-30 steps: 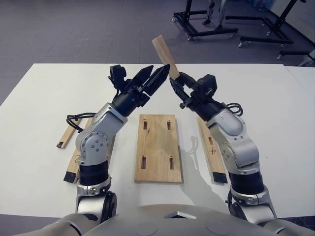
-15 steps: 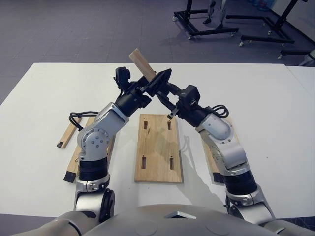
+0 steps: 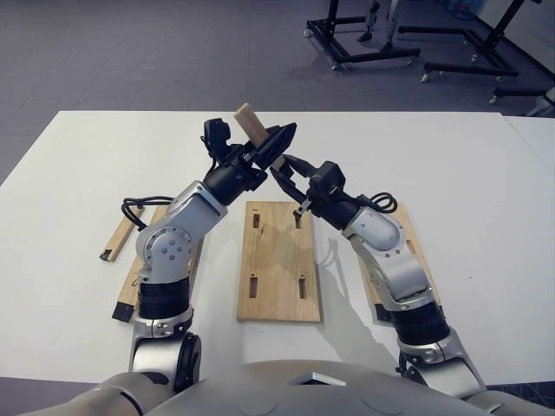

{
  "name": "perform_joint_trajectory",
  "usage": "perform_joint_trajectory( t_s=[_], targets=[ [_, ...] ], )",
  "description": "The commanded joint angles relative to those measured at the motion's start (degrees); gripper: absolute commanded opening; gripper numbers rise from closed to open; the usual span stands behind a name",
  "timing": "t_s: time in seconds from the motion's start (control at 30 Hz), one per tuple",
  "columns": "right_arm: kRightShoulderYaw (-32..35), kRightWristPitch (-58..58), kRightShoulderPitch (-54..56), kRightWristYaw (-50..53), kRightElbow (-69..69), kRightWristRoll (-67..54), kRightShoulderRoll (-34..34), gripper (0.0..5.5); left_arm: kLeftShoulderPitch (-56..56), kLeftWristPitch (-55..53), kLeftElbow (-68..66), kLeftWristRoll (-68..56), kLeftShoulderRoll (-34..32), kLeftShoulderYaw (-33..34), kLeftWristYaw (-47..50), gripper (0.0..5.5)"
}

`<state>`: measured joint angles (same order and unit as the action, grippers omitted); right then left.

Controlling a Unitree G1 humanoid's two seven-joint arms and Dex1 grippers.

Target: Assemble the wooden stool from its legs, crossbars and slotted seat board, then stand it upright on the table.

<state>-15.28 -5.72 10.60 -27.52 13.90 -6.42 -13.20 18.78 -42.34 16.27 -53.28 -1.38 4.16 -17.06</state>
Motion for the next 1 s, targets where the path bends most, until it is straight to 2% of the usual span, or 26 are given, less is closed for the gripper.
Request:
perform_joint_trajectory(
  t_s=[0.03,0.2,0.43,0.97,1.0],
  targets=[
    [0.2,-0.5,0.5,-0.8,-0.7,0.3,-0.5,1.29,0.6,-0.7,-1.1,-0.2,0.3,0.0,1.1,2.03],
    [0.3,-0.8,0.2,-0.7,-0.3,0.2,-0.1,1.29,0.6,-0.7,-1.2,0.3,0.1,-0.3,1.7,1.19],
    [1.0,-1.9,0.2,0.0,0.9,-1.7,1.5,1.29,1.2,-0.1,-1.9,2.8,-0.4,-1.2,1.9,0.49],
    [2.1,-3.7,-0.1,-0.1,0.6,-3.1,1.6,1.29,2.4,5.3,-3.7,8.1,0.3,-1.0,0.9,0.4],
    [2.3,-4.0,0.0,-0.1,0.5,-3.2,1.6,1.66,2.4,5.8,-3.9,8.7,0.2,-1.0,0.8,0.4]
  ],
)
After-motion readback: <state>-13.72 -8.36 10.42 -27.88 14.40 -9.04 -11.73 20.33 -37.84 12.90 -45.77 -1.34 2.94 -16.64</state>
